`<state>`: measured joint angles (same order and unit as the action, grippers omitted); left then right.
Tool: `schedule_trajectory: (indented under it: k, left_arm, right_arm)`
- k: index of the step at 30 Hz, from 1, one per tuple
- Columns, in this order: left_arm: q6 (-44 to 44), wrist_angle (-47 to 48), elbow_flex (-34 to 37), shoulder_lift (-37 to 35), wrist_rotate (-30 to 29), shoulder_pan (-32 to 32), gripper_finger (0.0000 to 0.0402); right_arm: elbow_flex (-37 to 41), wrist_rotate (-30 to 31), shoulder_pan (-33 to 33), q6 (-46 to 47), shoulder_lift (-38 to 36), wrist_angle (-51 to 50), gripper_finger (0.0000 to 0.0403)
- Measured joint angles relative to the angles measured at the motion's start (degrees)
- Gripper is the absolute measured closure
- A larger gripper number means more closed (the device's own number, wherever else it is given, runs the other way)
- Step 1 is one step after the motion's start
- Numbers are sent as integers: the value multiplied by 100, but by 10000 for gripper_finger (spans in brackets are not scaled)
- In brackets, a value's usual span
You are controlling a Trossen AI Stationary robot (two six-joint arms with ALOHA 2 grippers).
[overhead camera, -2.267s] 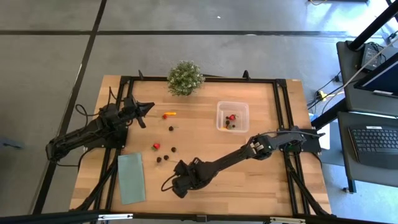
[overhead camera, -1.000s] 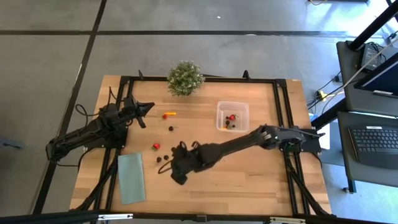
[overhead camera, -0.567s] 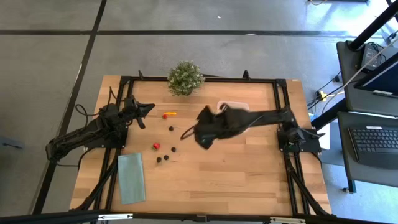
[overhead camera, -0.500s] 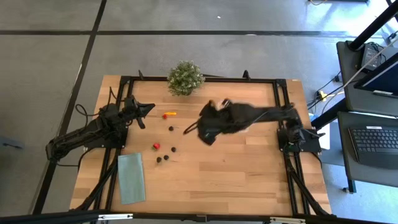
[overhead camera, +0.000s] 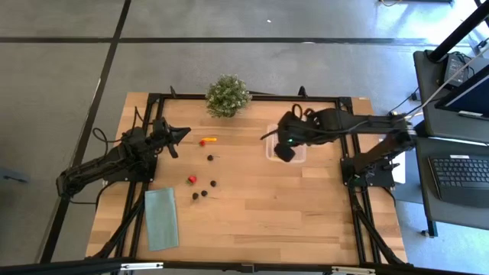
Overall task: Pick and placing Produce into tupperware
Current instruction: Put the bottom sweet corn into the transparent bin
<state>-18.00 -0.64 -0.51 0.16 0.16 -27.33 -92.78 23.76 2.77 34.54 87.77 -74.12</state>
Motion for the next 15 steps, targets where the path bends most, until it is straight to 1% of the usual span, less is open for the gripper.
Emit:
schedule_trajectory:
  k: [4,8,11,15]
  left_arm:
    - [-7,0,0,0,9,0,401]
    - [-7,0,0,-1,17,0,401]
    - [-161,0,0,0,40,0,401]
    - [-442,0,0,0,42,0,401]
  right_arm:
    - [1392,-800,-306,-378,-561,1308,397]
    - [2581,-1579,-769,-686,-817,2353,398]
    - [3256,-1794,-1091,-856,-869,2908,398]
    - [3768,-1801,-1448,-1069,-879,3417,397]
